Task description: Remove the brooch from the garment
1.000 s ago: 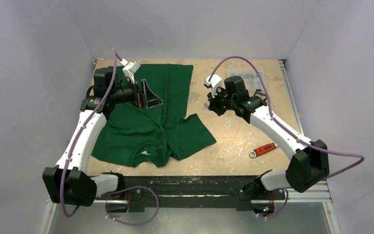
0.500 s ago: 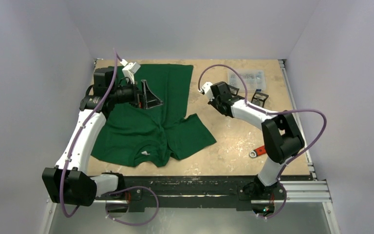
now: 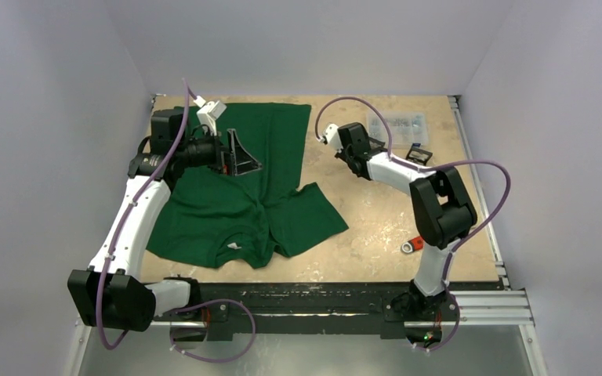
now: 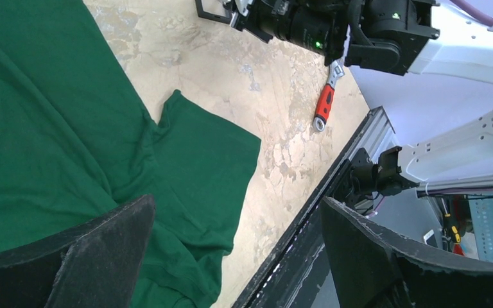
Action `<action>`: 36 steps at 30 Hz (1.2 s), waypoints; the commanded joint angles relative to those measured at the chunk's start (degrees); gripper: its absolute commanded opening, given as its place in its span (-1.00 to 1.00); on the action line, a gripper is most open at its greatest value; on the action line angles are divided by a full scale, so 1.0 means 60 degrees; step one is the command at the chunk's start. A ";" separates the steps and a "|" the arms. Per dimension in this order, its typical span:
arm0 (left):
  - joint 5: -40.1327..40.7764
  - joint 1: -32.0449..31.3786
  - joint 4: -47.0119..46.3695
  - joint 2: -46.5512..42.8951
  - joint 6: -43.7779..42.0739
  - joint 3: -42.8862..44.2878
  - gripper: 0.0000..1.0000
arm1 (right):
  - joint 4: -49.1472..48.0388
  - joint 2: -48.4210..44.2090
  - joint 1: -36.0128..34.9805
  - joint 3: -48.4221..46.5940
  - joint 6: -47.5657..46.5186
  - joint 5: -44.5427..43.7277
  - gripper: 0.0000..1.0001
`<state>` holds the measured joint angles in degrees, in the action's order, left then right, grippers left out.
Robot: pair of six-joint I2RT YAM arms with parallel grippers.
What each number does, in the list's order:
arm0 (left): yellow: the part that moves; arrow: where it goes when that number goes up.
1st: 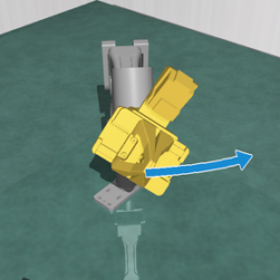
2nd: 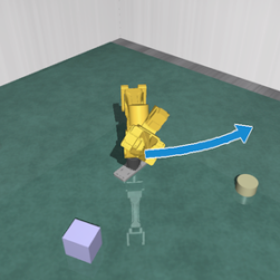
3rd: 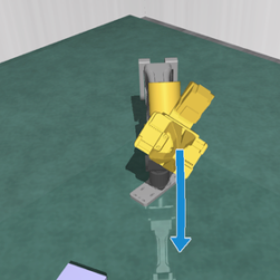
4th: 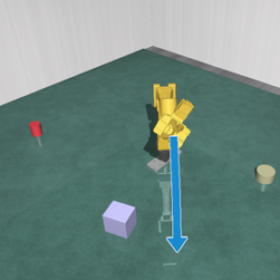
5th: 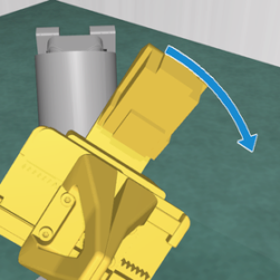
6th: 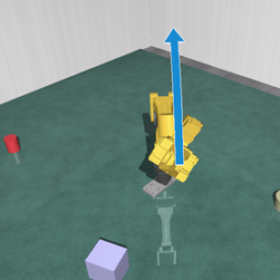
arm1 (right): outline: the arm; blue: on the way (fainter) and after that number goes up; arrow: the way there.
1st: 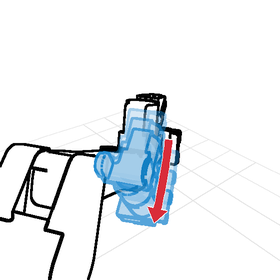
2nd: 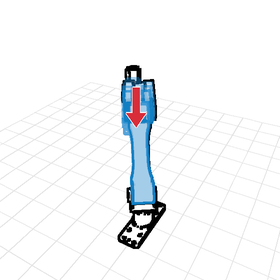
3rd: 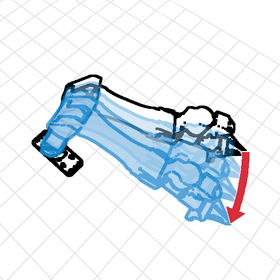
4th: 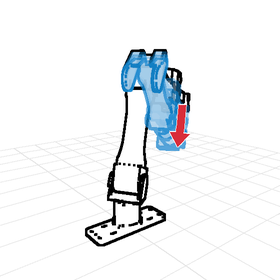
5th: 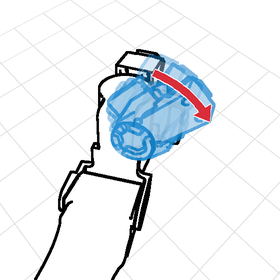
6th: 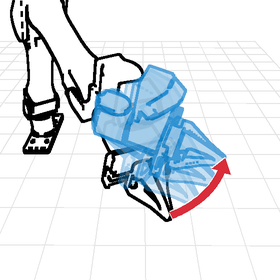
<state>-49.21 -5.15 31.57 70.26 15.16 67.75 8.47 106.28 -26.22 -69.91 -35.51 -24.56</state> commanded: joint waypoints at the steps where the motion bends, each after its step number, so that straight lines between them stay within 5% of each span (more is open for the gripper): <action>1: -0.0115 0.0036 0.0223 -0.0045 -0.0360 0.0486 1.00 | -0.0466 0.0380 0.0290 -0.0561 -0.0967 -0.0132 -1.00; 36: -0.0357 0.0038 0.0060 0.0332 -0.0131 0.0442 1.00 | -0.1336 0.1531 0.0904 -0.0653 -0.2285 -0.0005 -1.00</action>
<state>-50.00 -5.15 33.91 72.34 13.96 69.01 2.20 115.13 -21.28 -73.69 -48.29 -24.58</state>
